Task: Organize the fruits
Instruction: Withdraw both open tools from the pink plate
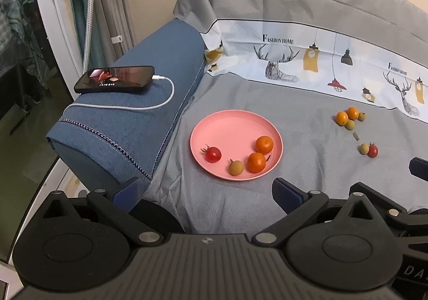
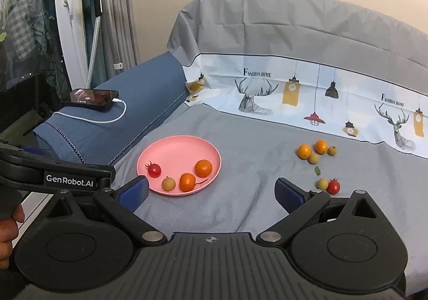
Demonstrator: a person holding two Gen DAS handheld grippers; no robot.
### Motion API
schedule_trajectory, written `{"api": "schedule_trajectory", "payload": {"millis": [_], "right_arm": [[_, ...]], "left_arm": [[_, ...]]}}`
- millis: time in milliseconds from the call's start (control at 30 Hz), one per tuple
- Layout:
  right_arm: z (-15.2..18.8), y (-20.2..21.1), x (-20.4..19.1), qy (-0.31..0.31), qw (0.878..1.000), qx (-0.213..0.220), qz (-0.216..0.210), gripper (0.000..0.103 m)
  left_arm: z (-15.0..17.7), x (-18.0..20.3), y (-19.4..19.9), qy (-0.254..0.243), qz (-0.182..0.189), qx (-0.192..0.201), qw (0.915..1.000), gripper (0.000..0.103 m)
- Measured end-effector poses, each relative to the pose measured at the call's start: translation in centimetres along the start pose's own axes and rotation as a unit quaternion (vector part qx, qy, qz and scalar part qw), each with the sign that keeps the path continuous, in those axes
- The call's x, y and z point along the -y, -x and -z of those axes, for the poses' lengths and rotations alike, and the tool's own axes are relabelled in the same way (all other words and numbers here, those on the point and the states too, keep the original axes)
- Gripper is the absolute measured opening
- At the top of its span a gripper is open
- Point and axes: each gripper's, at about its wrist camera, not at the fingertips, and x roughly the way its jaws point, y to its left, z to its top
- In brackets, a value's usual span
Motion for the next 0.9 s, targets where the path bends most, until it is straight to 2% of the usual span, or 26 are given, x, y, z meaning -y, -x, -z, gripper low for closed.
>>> {"api": "schedule_trajectory", "payload": {"millis": [900], "right_arm": [[0.6,-3.1,1.5,-0.027,0.999,-0.036,-0.005,0.100]], "left_arm": [[-0.2,0.8,-3.1,-0.017,-0.010,-0.039,0.9990,0.103]]}}
